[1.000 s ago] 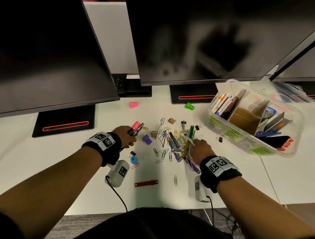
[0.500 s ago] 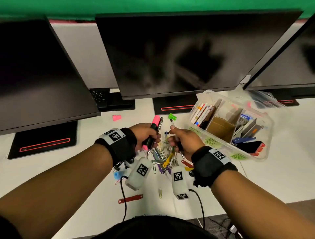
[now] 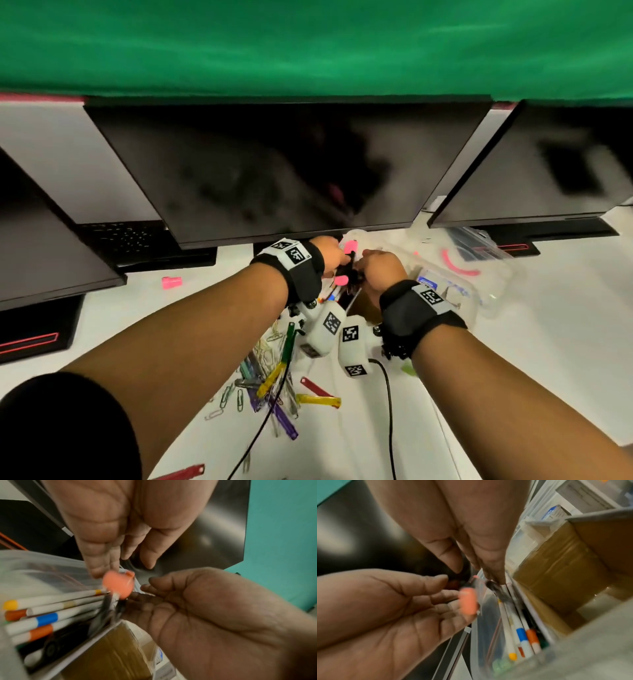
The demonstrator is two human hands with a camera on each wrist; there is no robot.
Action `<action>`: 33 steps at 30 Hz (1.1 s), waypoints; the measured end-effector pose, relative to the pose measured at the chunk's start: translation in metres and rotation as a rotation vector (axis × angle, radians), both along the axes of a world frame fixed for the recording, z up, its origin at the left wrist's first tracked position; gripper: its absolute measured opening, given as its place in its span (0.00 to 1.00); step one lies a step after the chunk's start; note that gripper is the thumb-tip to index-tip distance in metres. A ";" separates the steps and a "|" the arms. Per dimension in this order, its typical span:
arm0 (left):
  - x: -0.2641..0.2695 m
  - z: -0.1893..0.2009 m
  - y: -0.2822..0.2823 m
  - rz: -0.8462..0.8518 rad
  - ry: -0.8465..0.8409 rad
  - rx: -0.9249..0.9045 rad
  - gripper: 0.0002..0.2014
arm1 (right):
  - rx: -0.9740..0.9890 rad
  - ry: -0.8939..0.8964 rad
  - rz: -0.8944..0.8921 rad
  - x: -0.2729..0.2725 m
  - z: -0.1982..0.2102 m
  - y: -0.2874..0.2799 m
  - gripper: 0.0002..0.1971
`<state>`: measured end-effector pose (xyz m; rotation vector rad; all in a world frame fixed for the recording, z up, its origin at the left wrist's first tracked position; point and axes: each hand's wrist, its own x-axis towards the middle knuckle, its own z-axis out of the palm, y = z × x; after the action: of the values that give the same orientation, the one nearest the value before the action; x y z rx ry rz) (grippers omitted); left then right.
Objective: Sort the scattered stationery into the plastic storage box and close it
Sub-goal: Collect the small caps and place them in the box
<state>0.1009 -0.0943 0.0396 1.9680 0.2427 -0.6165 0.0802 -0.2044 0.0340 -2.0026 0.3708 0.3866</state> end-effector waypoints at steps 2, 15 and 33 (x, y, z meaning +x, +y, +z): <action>0.006 -0.006 -0.002 -0.006 -0.043 0.022 0.16 | 0.183 0.002 -0.074 0.007 -0.006 -0.002 0.14; -0.014 -0.058 0.128 0.170 -0.019 0.270 0.14 | -0.103 -0.119 0.502 -0.018 -0.029 0.086 0.12; -0.021 -0.144 0.254 -0.204 0.166 0.950 0.36 | -0.779 0.100 0.730 0.011 -0.123 0.157 0.31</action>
<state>0.0801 0.1594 -0.1041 2.8780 0.5077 -0.8997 0.0908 -0.0478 -0.0887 -2.8640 -0.2198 0.8974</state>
